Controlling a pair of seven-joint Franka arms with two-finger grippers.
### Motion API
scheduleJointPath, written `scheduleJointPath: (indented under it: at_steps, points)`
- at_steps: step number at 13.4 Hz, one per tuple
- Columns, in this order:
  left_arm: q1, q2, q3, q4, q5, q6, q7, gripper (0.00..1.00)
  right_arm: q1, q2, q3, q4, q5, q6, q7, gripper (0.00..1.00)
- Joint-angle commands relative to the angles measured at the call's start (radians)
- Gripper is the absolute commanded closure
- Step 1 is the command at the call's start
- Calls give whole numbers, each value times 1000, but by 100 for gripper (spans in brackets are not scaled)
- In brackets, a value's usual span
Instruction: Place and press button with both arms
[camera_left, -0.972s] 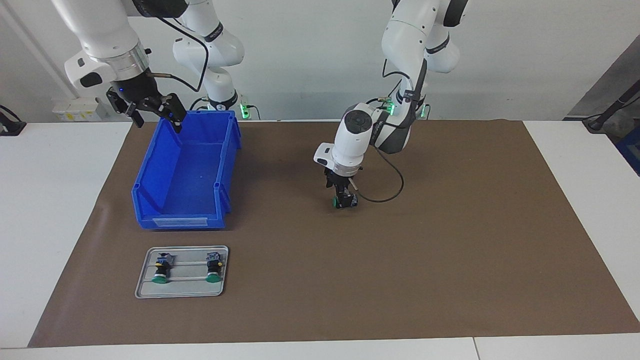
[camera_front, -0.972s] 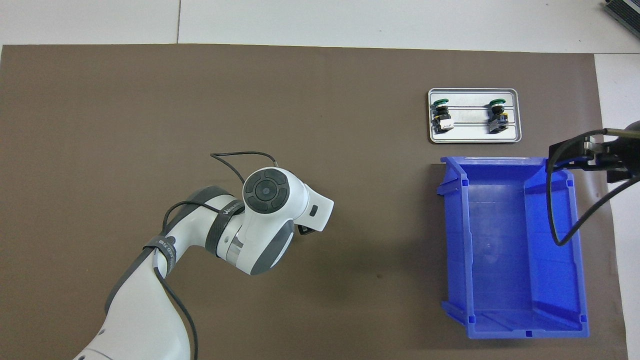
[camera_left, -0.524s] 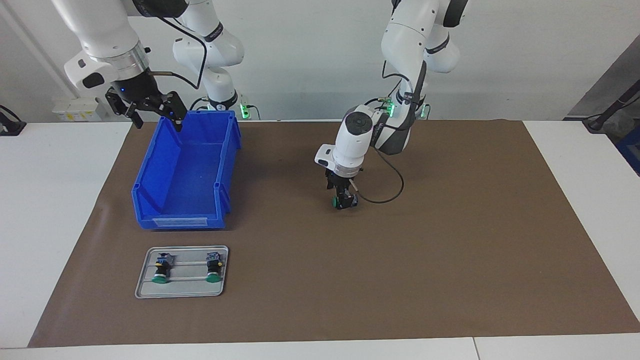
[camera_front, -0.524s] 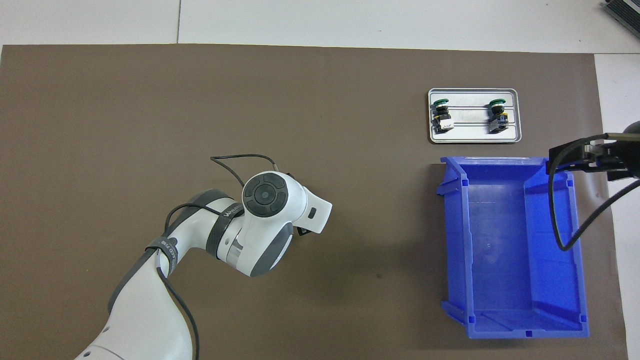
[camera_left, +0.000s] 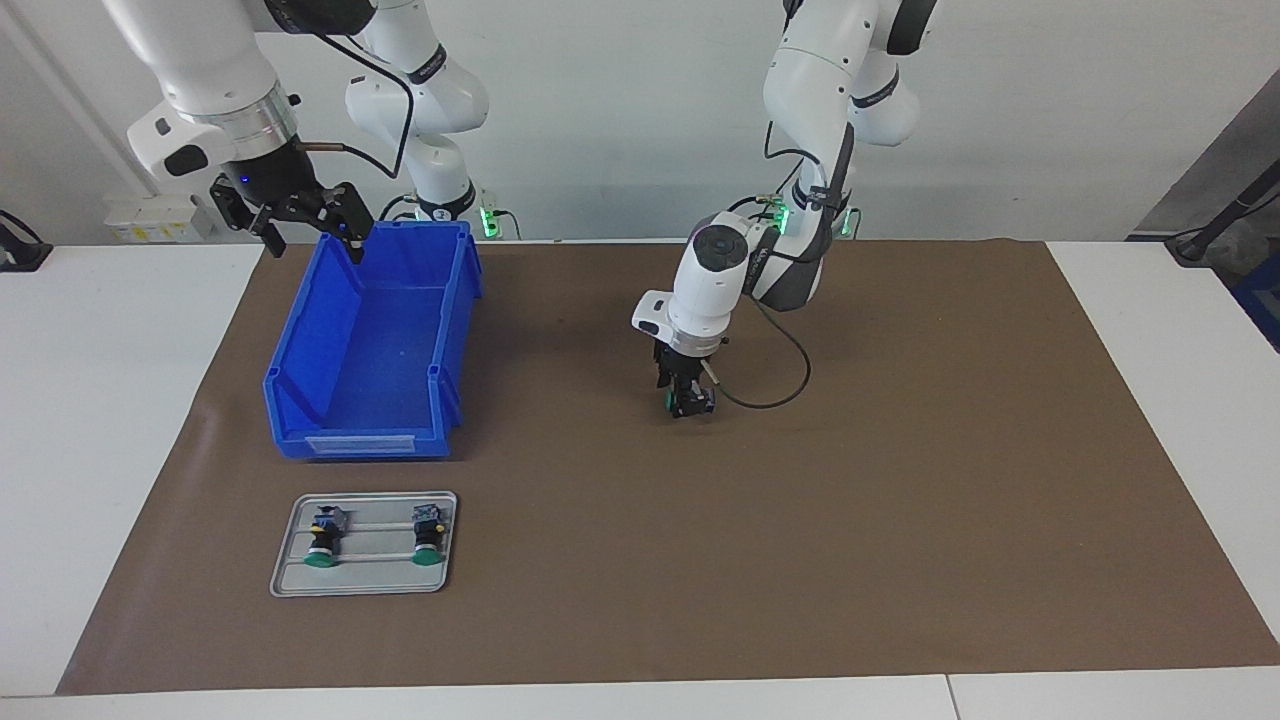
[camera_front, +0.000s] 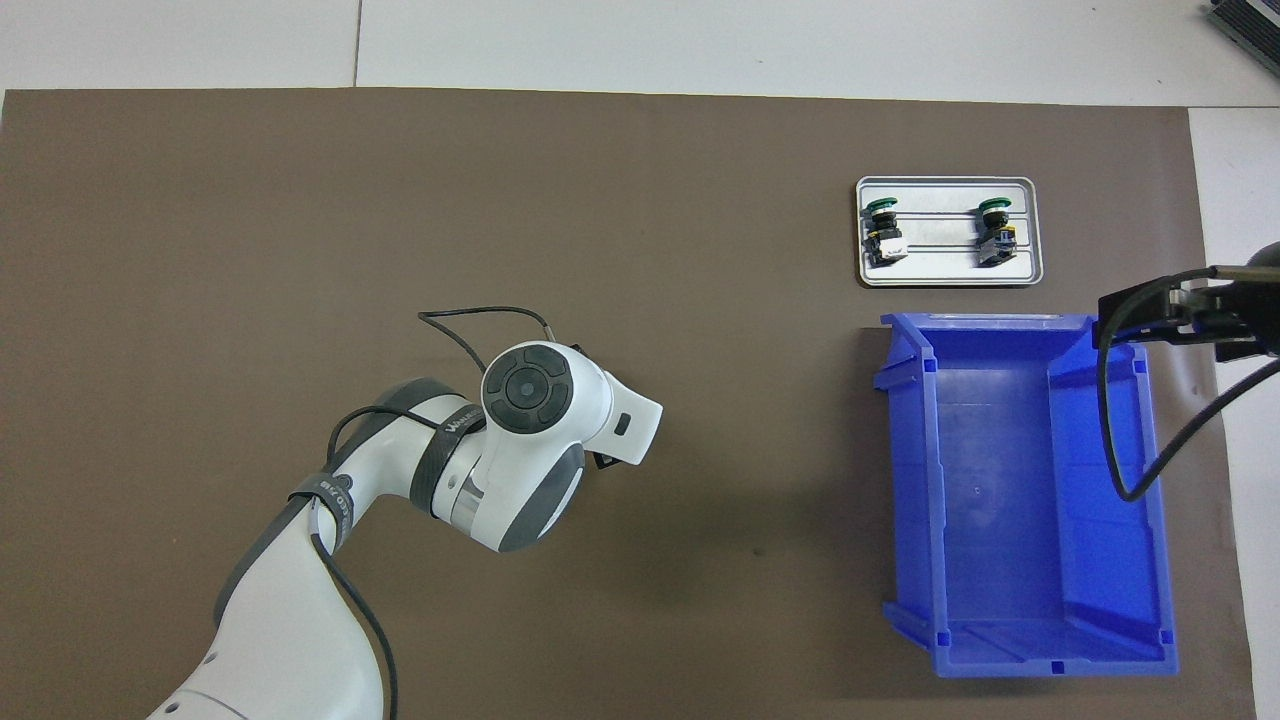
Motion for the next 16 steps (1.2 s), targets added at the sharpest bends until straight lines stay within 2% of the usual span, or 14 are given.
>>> scheduleJointPath:
  at_steps: [1,2,8,12,14,16]
  points:
    - [1,0,8,-8,-14,16,18,57,-6,-24,1,-25,18,5,-22,0]
    - [4,0,9,-7,-13,17,18,63,-6,-24,1,-25,18,5,-22,0]
    - [16,2,9,-3,-8,19,18,83,-6,-24,1,-25,18,5,-22,0]
    - [44,11,6,1,-12,31,13,90,-6,-24,1,-25,18,5,-22,0]
    - [51,11,6,3,-16,31,8,98,-8,-24,1,-25,18,5,-22,0]
    - [67,11,5,10,-58,30,16,100,-8,-24,1,-25,18,5,-22,0]
